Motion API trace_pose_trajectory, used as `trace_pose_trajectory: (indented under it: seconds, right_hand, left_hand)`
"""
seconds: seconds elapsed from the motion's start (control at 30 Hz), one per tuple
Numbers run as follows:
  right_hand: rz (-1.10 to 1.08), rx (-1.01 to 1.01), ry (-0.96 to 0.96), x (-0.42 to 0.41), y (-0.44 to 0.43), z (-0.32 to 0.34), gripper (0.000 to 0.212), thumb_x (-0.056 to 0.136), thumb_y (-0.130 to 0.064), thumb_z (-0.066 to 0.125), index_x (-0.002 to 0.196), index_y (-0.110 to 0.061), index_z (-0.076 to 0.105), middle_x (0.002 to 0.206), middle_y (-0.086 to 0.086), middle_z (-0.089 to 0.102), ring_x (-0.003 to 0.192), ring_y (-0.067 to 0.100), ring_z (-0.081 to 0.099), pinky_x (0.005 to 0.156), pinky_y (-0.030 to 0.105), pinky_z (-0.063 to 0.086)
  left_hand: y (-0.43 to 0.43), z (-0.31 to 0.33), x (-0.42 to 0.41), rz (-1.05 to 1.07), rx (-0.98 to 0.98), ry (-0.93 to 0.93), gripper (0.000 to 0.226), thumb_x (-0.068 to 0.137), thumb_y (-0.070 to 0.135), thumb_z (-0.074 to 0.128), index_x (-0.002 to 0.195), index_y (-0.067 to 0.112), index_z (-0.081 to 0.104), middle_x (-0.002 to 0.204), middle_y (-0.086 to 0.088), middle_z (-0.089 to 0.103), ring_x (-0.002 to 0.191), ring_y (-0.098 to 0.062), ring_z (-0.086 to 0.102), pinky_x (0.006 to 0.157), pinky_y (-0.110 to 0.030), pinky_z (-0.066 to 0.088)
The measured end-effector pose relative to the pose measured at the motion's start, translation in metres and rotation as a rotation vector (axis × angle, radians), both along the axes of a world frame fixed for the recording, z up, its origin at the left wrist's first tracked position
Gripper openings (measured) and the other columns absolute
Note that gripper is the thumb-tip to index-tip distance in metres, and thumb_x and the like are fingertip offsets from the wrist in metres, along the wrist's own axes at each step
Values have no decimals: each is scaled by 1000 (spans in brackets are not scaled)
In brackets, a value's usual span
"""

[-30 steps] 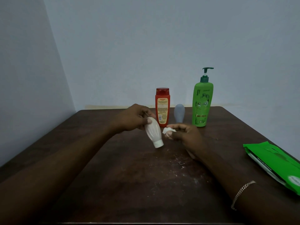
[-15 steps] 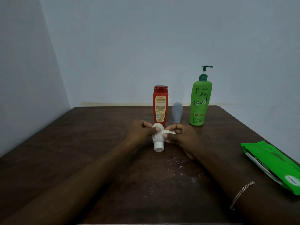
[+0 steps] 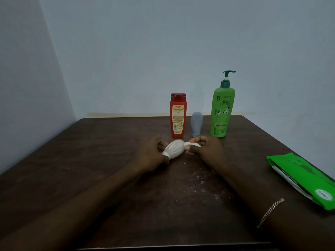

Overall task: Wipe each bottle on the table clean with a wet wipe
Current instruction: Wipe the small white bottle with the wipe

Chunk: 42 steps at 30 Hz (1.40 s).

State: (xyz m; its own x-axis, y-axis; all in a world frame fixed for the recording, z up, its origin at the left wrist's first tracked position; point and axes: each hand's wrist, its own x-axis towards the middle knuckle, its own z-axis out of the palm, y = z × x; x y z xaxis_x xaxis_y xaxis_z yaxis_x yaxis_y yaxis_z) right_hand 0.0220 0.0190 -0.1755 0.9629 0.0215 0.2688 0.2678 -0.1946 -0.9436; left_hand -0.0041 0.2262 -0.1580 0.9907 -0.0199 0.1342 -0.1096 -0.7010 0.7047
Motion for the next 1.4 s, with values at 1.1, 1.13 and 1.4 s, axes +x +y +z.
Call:
trace_pose_trajectory:
  seconds: [1.1, 1.13, 1.4]
  right_hand:
    - [49, -691, -252, -31, 37, 4, 23, 90, -23, 67, 112, -26, 71, 107, -20, 61, 96, -4, 52, 78, 1, 35]
    - [79, -704, -264, -32, 40, 4, 24, 90, -24, 66, 113, -26, 71, 106, -21, 58, 96, -5, 50, 76, -1, 33]
    - [-216, -560, -130, -9, 5, -1, 14, 82, -15, 69, 89, -21, 80, 75, -11, 72, 64, -4, 60, 57, 4, 41]
  left_hand:
    - [12, -26, 0, -75, 76, -255, 25, 76, 28, 84, 89, 31, 62, 90, 10, 65, 81, -4, 61, 69, -24, 53]
    - [12, -27, 0, -74, 69, -261, 25, 76, 29, 84, 88, 31, 62, 88, 11, 64, 80, -4, 61, 68, -24, 52]
    - [14, -28, 0, -73, 53, -250, 32, 70, 25, 88, 86, 28, 60, 93, 13, 65, 85, -6, 63, 71, -28, 57]
